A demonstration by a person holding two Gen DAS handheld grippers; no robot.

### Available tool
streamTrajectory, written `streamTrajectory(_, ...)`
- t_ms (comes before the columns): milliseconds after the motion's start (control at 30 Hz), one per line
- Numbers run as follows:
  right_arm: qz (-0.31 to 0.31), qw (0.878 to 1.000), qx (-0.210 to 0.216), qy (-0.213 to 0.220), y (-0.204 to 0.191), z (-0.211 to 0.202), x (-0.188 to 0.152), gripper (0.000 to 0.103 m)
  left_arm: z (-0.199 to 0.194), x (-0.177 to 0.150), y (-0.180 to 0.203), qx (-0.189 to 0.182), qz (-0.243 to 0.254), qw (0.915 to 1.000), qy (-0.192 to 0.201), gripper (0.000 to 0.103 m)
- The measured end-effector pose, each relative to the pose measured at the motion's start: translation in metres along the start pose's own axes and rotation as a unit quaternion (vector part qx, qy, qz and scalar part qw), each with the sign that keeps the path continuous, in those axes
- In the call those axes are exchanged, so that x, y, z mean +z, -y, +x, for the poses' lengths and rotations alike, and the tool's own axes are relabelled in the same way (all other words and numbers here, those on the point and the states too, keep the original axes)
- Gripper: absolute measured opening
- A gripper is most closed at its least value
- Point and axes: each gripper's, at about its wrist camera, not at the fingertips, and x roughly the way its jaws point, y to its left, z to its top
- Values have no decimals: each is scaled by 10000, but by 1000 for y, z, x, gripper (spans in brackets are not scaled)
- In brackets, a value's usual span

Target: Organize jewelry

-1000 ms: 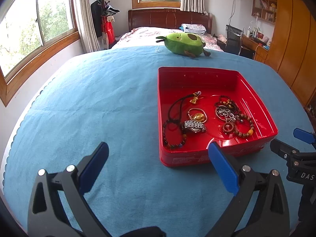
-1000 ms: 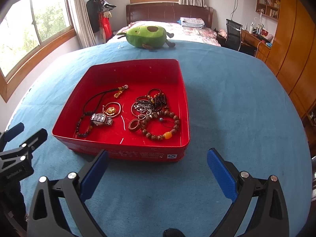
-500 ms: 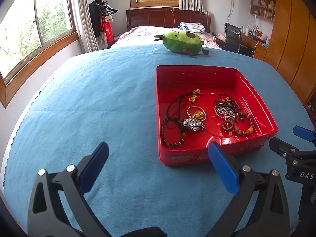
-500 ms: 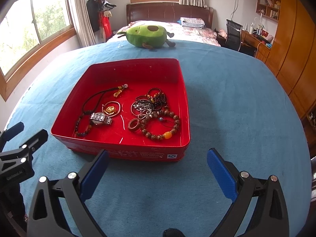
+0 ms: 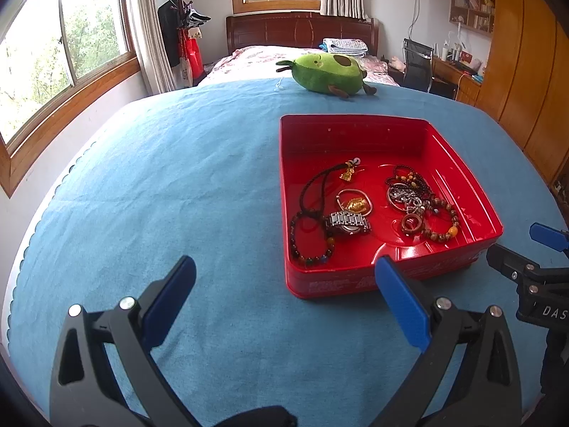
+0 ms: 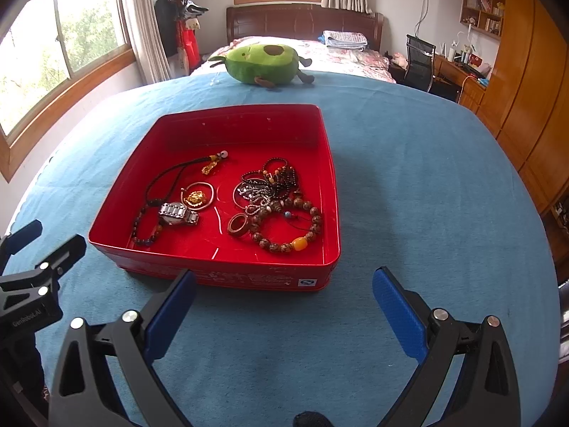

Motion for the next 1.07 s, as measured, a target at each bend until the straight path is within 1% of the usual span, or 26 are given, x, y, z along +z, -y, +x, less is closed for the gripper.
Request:
streamTrajectory(433,-7,10000,-19,-5,0,1,0,99,4,-1,0,-55,-6,10000,-67,100)
streamTrajectory(800,-18,10000,-52,-38,2,5,0,99,9,2,-3,-27,-84,9999,-87,100)
streamTrajectory(1067,-20,10000,-54,-36,2,5,-1,99,9,3,0,-8,-38,9999,-104,100)
